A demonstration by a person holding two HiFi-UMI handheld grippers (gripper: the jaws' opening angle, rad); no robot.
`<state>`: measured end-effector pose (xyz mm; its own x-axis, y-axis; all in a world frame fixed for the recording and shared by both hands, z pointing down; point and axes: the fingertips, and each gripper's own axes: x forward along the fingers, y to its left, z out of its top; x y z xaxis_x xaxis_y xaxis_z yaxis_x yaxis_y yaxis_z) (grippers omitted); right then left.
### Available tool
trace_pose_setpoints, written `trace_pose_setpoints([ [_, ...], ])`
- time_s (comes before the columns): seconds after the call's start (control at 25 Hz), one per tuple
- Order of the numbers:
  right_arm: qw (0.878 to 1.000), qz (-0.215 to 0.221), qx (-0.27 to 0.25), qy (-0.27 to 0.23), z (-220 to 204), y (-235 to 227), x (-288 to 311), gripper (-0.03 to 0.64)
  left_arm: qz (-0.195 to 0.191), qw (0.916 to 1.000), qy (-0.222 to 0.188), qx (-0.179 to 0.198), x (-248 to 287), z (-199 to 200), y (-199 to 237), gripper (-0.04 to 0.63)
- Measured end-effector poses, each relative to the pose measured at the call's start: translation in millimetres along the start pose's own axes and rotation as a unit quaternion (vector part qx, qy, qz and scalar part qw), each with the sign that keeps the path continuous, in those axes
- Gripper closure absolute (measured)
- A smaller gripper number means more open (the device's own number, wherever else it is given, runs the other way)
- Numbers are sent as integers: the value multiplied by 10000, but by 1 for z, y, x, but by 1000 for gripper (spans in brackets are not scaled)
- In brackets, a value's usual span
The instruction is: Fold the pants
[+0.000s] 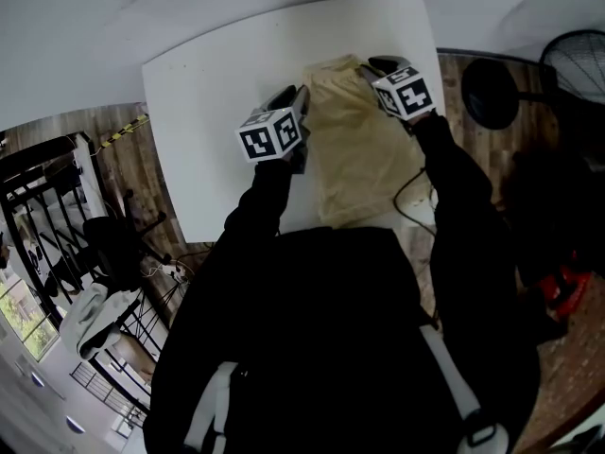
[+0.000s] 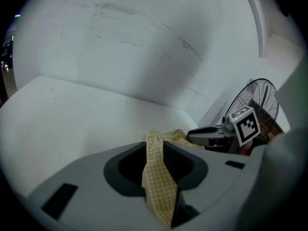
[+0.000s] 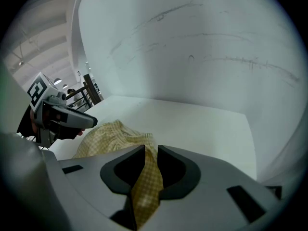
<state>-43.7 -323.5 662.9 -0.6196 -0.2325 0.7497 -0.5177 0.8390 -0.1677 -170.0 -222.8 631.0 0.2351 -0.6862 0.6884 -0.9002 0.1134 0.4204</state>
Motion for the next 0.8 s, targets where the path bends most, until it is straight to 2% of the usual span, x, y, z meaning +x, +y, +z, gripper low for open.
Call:
trace_pose_setpoints([
  [0.28, 9996, 40, -170, 235, -9, 1, 12, 554, 20, 9998, 213, 21, 20, -9, 3, 495],
  [0.32, 9995, 64, -197, 219, -8, 1, 11, 571, 40, 9997, 226, 39, 20, -10, 4, 497],
  [0.4, 9995, 134, -247, 156, -6, 3, 9, 594, 60, 9996, 241, 122, 19, -10, 3, 577],
  [0.8, 9986, 267, -434, -157, 9, 17, -18, 598, -37, 9991, 110, 415, -1, -6, -14, 586],
])
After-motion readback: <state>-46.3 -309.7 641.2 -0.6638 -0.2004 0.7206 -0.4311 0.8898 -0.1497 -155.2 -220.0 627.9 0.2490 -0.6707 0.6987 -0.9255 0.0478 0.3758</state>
